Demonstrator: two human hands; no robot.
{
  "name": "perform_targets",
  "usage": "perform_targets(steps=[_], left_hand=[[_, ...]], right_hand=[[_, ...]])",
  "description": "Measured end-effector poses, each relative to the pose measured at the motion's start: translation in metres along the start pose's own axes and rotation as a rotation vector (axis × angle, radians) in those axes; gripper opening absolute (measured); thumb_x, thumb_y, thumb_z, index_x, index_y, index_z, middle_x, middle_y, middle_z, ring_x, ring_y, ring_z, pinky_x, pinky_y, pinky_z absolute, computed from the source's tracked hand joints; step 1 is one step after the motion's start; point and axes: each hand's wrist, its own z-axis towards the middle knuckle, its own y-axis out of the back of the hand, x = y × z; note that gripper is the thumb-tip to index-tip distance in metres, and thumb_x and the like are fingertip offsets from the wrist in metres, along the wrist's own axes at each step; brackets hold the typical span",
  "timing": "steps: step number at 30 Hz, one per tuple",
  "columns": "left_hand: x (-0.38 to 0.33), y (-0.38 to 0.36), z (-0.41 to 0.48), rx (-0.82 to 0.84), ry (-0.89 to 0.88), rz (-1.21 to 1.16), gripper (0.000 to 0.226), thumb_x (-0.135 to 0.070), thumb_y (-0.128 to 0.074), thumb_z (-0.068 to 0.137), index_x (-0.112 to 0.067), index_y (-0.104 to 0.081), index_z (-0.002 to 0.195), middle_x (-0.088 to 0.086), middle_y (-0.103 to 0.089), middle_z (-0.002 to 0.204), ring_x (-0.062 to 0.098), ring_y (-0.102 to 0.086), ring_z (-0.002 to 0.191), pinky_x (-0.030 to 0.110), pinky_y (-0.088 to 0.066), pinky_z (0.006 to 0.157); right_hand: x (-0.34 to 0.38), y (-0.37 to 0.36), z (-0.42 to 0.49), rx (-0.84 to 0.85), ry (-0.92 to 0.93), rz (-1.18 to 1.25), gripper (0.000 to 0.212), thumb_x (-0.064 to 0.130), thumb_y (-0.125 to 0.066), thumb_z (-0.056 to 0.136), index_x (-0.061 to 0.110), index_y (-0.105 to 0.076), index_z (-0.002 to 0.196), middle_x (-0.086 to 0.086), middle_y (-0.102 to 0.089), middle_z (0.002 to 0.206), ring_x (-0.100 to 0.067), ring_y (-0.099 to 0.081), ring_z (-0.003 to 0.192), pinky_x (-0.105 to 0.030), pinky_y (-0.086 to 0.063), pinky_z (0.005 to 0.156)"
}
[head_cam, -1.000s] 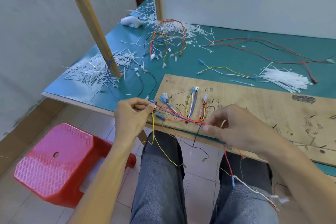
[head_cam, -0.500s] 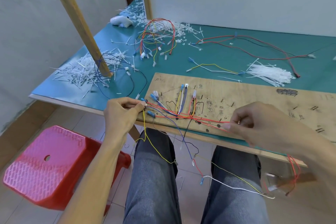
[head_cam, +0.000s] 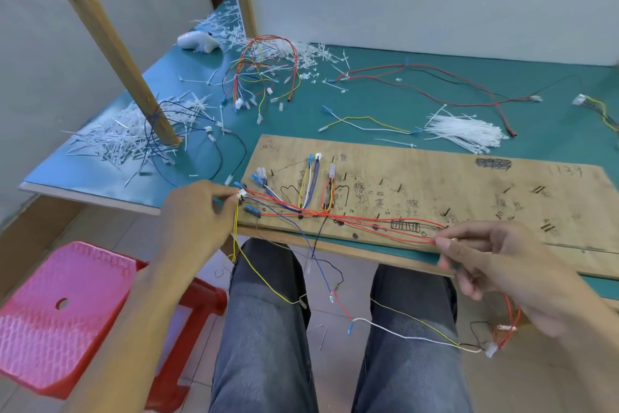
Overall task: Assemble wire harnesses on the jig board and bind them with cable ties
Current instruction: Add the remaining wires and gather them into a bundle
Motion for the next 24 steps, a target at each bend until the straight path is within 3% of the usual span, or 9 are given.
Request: perform_targets(steps=[2,4,6,10,12,15,20,24], left_hand=[[-0.013,0.009,-0.004,0.149,-0.196,0.379,0.018,-0.028,-0.058,0.1,-0.029,-0.071,0.112,-0.002,-0.065,0.1,0.029,-0.064,0.097,0.041,-0.055,0.073],[-0.027,0.017,-0.008,0.302,-0.223,0.582,0.021,-0.027,-0.05,0.101,-0.023,-0.056,0.12,-0.001,-0.057,0.108,0.026,-0.057,0.11,0.041,-0.053,0.075],[-0.042,0.022,-0.016,0.321,-0.195,0.665,0.028,-0.03,-0.05,0.1,-0.021,-0.049,0.127,0.001,-0.055,0.115,0.025,-0.051,0.117,0.04,-0.049,0.075],[-0.066,0.018,-0.028,0.167,-0.381,0.516,0.037,-0.017,-0.059,0.094,-0.018,-0.056,0.131,0.003,-0.052,0.121,0.025,-0.049,0.116,0.039,-0.054,0.074],[-0.074,0.007,-0.035,0.21,-0.539,0.38,0.049,-0.012,-0.061,0.09,-0.022,-0.057,0.138,0.0,-0.052,0.134,0.025,-0.05,0.122,0.041,-0.056,0.086],[-0.081,-0.011,-0.047,0.263,-0.699,0.383,0.065,-0.015,-0.066,0.084,-0.025,-0.053,0.147,-0.002,-0.053,0.144,0.022,-0.05,0.13,0.039,-0.052,0.098],[-0.081,-0.035,-0.061,0.24,-0.776,0.392,0.077,-0.012,-0.073,0.075,-0.015,-0.053,0.149,0.002,-0.053,0.146,0.026,-0.051,0.131,0.043,-0.049,0.101],[-0.089,-0.044,-0.064,0.232,-0.827,0.41,0.082,-0.011,-0.056,0.077,-0.015,-0.04,0.157,0.001,-0.048,0.148,0.028,-0.047,0.131,0.044,-0.045,0.104]], right_hand=[[-0.003,-0.002,0.002,-0.03,-0.015,0.026,0.01,0.018,-0.077,0.089,0.009,-0.081,0.093,-0.024,-0.074,0.085,-0.023,-0.053,0.049,-0.029,-0.047,0.042],[-0.004,-0.002,0.004,-0.049,-0.024,0.039,0.008,0.016,-0.078,0.089,0.009,-0.082,0.09,-0.023,-0.074,0.083,-0.021,-0.054,0.048,-0.027,-0.047,0.042],[-0.005,-0.002,0.005,-0.059,-0.032,0.054,0.007,0.015,-0.078,0.088,0.01,-0.082,0.089,-0.022,-0.074,0.081,-0.02,-0.054,0.048,-0.026,-0.048,0.042],[-0.006,-0.002,0.007,-0.054,-0.025,0.078,0.008,0.017,-0.08,0.085,0.011,-0.083,0.09,-0.023,-0.074,0.083,-0.02,-0.055,0.048,-0.026,-0.048,0.042],[-0.007,0.0,0.007,-0.053,-0.02,0.087,0.014,0.021,-0.081,0.08,0.011,-0.083,0.09,-0.024,-0.075,0.085,-0.02,-0.056,0.048,-0.026,-0.049,0.043],[-0.008,0.003,0.006,-0.043,-0.014,0.122,0.021,0.023,-0.081,0.077,0.01,-0.083,0.094,-0.026,-0.076,0.091,-0.021,-0.059,0.05,-0.026,-0.053,0.045],[-0.008,0.01,0.007,-0.026,-0.011,0.175,0.019,0.015,-0.077,0.082,0.01,-0.083,0.1,-0.025,-0.077,0.098,-0.022,-0.068,0.061,-0.027,-0.061,0.054],[-0.002,0.005,0.013,-0.098,0.021,0.165,0.02,0.017,-0.078,0.08,0.009,-0.083,0.098,-0.019,-0.076,0.082,-0.023,-0.068,0.058,-0.027,-0.061,0.053]])
